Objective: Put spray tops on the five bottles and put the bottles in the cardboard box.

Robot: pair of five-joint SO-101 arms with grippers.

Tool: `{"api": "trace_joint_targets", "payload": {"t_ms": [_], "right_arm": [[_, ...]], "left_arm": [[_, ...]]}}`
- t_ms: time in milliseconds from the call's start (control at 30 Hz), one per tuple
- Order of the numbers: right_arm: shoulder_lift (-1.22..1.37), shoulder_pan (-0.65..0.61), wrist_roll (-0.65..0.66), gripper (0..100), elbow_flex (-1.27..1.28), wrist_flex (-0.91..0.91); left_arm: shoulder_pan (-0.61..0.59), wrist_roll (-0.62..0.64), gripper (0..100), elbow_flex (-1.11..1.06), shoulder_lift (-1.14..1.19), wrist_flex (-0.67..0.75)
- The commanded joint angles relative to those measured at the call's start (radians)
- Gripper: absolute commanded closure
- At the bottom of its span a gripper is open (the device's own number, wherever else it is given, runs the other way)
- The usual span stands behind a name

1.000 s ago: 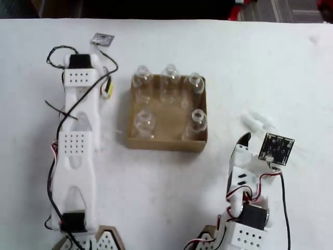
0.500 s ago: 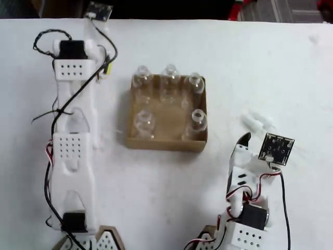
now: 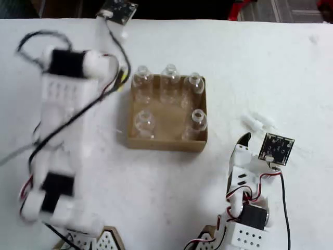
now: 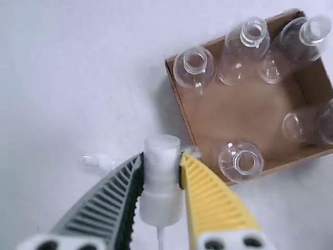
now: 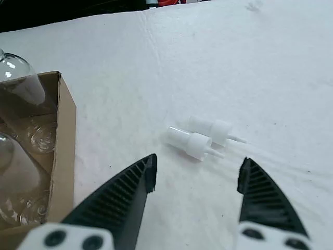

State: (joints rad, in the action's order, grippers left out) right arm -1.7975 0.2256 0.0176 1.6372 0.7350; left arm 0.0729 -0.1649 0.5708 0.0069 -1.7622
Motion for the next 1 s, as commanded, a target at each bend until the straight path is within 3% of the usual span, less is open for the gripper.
{"api": "trace_joint_targets", "payload": {"t_ms": [0,200,367,567,667,833,967], "right_arm": [[-0.005,-0.005,0.012,76.9,-0.006,-0.025],[-0.005,-0.005,0.012,76.9,-0.006,-0.025],[-0.005,-0.007,0.012,76.9,-0.006,-0.025],[-0.005,-0.007,0.012,76.9,-0.005,-0.025],[-0.005,-0.013,0.044,76.9,0.012,-0.048],[-0.004,-0.056,0.138,76.9,0.054,-0.108],[-0.004,-0.058,0.135,76.9,0.054,-0.110]], "left_arm": [[-0.027,0.012,95,-0.135,-0.344,0.166],[-0.001,0.014,95,-0.328,-0.582,0.454],[0.035,0.021,95,-0.499,-0.641,0.721],[0.036,0.356,95,-0.669,-0.644,1.049],[0.033,0.440,95,-0.760,-0.638,1.237],[0.035,0.446,95,-0.928,-0.636,1.511],[0.059,0.396,95,-1.036,-0.634,1.628]]}}
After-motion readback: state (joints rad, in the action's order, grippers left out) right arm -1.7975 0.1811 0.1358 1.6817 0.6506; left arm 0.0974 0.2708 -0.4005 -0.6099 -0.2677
